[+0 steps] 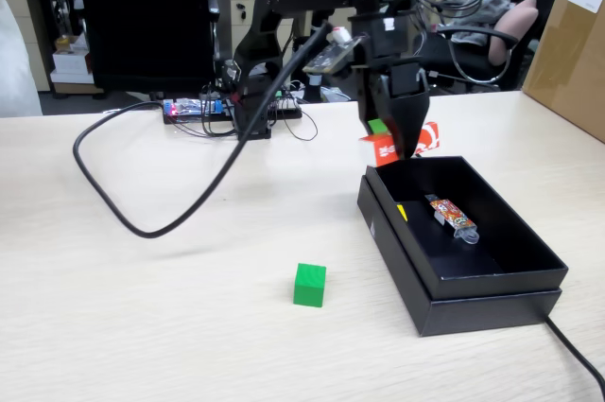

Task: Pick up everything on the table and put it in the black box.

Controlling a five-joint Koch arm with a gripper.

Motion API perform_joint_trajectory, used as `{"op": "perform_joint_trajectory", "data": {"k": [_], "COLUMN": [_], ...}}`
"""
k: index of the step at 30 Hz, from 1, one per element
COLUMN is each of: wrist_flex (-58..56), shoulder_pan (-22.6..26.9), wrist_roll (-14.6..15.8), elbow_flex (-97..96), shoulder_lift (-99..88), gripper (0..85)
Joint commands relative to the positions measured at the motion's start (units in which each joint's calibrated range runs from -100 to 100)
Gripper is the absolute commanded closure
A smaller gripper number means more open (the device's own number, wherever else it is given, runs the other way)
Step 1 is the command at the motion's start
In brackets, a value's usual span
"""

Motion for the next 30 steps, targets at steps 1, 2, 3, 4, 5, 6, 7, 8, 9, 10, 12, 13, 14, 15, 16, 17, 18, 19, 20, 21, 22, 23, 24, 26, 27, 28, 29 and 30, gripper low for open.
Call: {"op": "perform_joint_trajectory", "data": {"k": [1,2,3,4,5,6,7,8,9,10,12,13,14,15,16,17,18,19,20,21,22,23,24,26,27,28,29,30], "wrist_flex": [0.12,0.12,0.21,0.47,0.55,0.73,1.07,1.59,1.94,2.28,3.23,4.10,4.10,4.10,4.10,4.10,4.10,4.10,4.18,4.18,4.18,4.18,4.18,4.18,4.18,4.18,4.10,4.18], "shoulder_pan": [2.10,2.54,2.93,3.27,3.52,3.76,3.91,4.05,4.20,4.25,4.49,4.49,4.44,4.44,4.40,4.35,4.30,4.25,4.25,4.20,4.20,4.15,4.15,4.05,4.00,4.00,3.96,3.81], "wrist_roll": [0.29,0.44,0.54,0.63,0.68,0.78,0.83,0.98,1.07,1.12,1.37,1.47,1.47,1.47,1.42,1.42,1.37,1.37,1.37,1.32,1.17,1.12,1.07,1.07,1.07,1.03,1.03,1.03], "elbow_flex": [7.99,8.72,9.35,9.90,10.44,10.89,11.17,11.71,12.16,12.34,12.25,11.80,11.71,11.71,11.53,11.26,10.53,10.17,9.81,9.35,8.81,8.17,8.08,8.17,8.17,8.17,8.17,8.35], "shoulder_lift": [0.18,1.10,2.36,3.51,5.00,6.49,7.87,9.82,11.65,13.03,17.51,19.92,20.72,21.06,22.10,22.56,23.13,23.13,23.24,23.70,23.70,23.70,23.70,23.59,23.24,23.01,22.33,20.95], "gripper": [79.9,79.9,79.8,79.8,79.8,79.8,79.8,79.9,79.8,79.8,79.8,79.7,77.7,76.7,74.1,74.1,74.1,74.1,72.2,68.4,63.8,57.5,56.4,56.3,55.3,52.7,50.7,50.7]}}
